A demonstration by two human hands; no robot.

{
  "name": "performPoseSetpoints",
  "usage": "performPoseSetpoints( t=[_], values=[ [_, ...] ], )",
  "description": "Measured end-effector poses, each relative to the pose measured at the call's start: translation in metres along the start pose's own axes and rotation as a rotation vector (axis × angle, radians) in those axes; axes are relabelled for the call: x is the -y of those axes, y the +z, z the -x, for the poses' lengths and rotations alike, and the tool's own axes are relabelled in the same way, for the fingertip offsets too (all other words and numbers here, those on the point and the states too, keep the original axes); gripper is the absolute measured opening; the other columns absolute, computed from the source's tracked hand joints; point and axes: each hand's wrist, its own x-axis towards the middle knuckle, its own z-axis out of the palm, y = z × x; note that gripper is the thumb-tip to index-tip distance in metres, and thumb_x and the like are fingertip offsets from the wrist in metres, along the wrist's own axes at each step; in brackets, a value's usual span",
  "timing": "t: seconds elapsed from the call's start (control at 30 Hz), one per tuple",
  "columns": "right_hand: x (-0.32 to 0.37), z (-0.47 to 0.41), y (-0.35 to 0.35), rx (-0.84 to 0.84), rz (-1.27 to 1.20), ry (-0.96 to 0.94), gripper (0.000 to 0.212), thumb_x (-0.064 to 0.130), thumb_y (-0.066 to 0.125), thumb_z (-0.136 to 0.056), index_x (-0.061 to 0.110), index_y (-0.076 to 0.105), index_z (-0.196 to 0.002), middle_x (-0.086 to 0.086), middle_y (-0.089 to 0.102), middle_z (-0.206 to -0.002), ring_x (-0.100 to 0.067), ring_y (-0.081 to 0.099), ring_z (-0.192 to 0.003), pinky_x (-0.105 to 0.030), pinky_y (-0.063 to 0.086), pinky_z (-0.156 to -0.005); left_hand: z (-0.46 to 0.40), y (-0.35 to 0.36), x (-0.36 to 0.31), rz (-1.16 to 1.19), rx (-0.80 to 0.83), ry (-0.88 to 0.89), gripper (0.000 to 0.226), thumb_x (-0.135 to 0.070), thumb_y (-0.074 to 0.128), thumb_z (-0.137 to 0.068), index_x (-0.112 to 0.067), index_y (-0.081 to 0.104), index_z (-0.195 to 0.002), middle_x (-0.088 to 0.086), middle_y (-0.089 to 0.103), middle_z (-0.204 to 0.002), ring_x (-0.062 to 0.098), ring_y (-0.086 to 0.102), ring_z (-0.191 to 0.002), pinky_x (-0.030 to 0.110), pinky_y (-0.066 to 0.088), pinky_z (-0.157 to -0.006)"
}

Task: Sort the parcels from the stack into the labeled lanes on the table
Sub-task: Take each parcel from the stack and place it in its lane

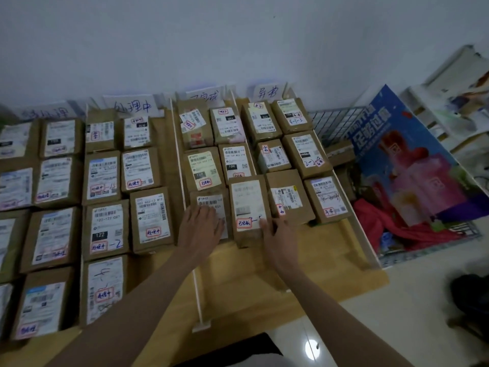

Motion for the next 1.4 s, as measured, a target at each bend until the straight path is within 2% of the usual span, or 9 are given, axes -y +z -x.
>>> performPoseSetpoints(
  t=[0.13,0.27,0.43,0.57,0.83,0.97,1.13,1.23,1.4],
  values=[
    [-0.007,0.004,-0.005,0.029,0.002,-0.009,0.048,0.054,0.043,-0.099,0.018,0.063,-0.123,0.001,0.057,-0.122,-0.013,0.056,-0.107,-0.028,0.05,-0.089,-0.001,0.002,-0.008,-0.013,-0.004,-0.037,0.036,-0.04,0.043,-0.099,-0.013,0.067,-0.105,0.005,0.067,-0.108,0.021,0.06,-0.106,0.042,0.04,-0.101],
    [-0.008,0.0,-0.011,0.024,0.01,-0.083,0.054,0.059,0.039,-0.097,0.018,0.062,-0.124,0.003,0.056,-0.123,-0.015,0.056,-0.11,-0.038,0.054,-0.092,-0.002,0.009,-0.011,-0.034,0.006,-0.073,0.051,-0.043,0.024,-0.1,-0.013,0.065,-0.104,0.006,0.066,-0.109,0.022,0.059,-0.106,0.042,0.04,-0.1],
    [-0.015,-0.021,-0.007,0.071,-0.002,-0.074,0.057,0.064,0.036,-0.096,0.019,0.062,-0.119,0.002,0.06,-0.119,-0.014,0.061,-0.103,-0.038,0.057,-0.086,-0.004,0.01,-0.018,-0.058,0.024,-0.102,0.051,-0.041,0.022,-0.1,-0.012,0.064,-0.103,0.007,0.064,-0.107,0.024,0.06,-0.104,0.043,0.041,-0.1],
    [-0.019,-0.043,0.002,0.148,0.051,-0.004,0.043,0.052,0.042,-0.1,0.016,0.062,-0.108,-0.006,0.063,-0.114,-0.015,0.063,-0.092,-0.035,0.057,-0.079,-0.005,0.013,-0.02,-0.083,0.051,-0.115,0.042,-0.041,0.032,-0.101,-0.012,0.061,-0.11,0.008,0.062,-0.115,0.024,0.057,-0.112,0.044,0.04,-0.106],
    [-0.005,-0.069,0.008,0.287,0.136,0.023,0.033,0.036,0.048,-0.103,0.008,0.063,-0.111,-0.008,0.069,-0.109,-0.016,0.064,-0.091,-0.017,0.043,-0.061,-0.005,0.016,-0.025,-0.053,0.097,-0.188,0.044,-0.043,0.026,-0.102,-0.017,0.055,-0.12,0.003,0.055,-0.127,0.02,0.051,-0.123,0.041,0.033,-0.112],
    [0.003,-0.073,-0.009,0.306,0.167,0.012,0.037,0.038,0.053,-0.1,0.007,0.059,-0.117,-0.009,0.068,-0.109,-0.022,0.066,-0.098,-0.026,0.054,-0.069,-0.002,0.009,-0.031,-0.007,0.152,-0.218,0.047,-0.045,0.025,-0.102,-0.016,0.051,-0.129,0.004,0.049,-0.138,0.021,0.046,-0.13,0.041,0.03,-0.114],
    [0.032,-0.069,-0.066,0.198,0.187,-0.163,0.038,0.034,0.048,-0.101,0.009,0.05,-0.129,-0.01,0.06,-0.119,-0.026,0.059,-0.108,-0.043,0.052,-0.091,-0.008,-0.027,-0.024,-0.016,0.137,-0.251,0.054,-0.047,0.03,-0.102,-0.017,0.041,-0.145,0.005,0.04,-0.152,0.023,0.036,-0.14,0.044,0.018,-0.119],
    [0.056,-0.069,-0.092,0.069,0.312,-0.443,0.037,0.032,0.045,-0.101,0.013,0.048,-0.132,-0.01,0.055,-0.128,-0.028,0.053,-0.115,-0.044,0.049,-0.093,-0.01,-0.071,-0.018,-0.088,0.054,-0.259,0.051,-0.044,0.03,-0.103,-0.014,0.043,-0.142,0.006,0.042,-0.148,0.026,0.036,-0.138,0.045,0.021,-0.117],
    [0.098,-0.052,-0.09,-0.067,0.472,-0.825,0.049,0.041,0.037,-0.102,0.018,0.042,-0.145,-0.007,0.042,-0.149,-0.029,0.036,-0.139,-0.048,0.032,-0.115,0.025,-0.129,-0.005,-0.166,-0.129,-0.339,0.051,-0.044,0.031,-0.102,-0.014,0.045,-0.142,0.008,0.042,-0.15,0.027,0.034,-0.141,0.047,0.021,-0.119]
  ],
)
